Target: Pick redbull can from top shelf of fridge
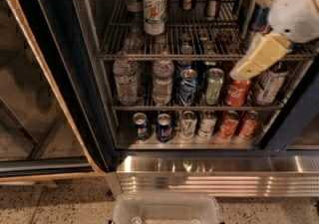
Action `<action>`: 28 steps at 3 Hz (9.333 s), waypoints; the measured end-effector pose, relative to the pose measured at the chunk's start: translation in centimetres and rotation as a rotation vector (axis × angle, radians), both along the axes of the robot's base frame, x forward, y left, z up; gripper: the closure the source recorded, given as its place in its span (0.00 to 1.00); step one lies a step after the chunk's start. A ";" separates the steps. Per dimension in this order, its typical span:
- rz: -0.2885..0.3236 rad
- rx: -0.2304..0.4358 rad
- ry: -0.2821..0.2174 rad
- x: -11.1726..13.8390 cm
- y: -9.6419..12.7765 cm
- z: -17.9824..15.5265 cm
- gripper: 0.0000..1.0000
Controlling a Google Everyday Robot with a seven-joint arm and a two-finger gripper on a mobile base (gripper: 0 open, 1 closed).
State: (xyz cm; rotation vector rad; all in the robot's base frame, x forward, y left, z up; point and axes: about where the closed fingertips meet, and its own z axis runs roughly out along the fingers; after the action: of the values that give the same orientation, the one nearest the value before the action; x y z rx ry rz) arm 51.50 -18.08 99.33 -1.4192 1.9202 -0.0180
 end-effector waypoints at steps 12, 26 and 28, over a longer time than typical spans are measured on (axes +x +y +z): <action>-0.256 0.495 -0.374 -2.4 10.6 -5.5 0.00; -0.425 0.794 -0.642 13.4 10.5 1.0 0.00; -0.439 0.799 -0.590 15.7 10.6 0.3 0.00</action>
Offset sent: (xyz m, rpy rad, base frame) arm 0.0042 0.0217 -0.0097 0.0147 -0.0161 0.0534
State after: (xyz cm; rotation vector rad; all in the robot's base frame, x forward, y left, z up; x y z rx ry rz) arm 67.25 -7.46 99.61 -0.3849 1.4405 0.1018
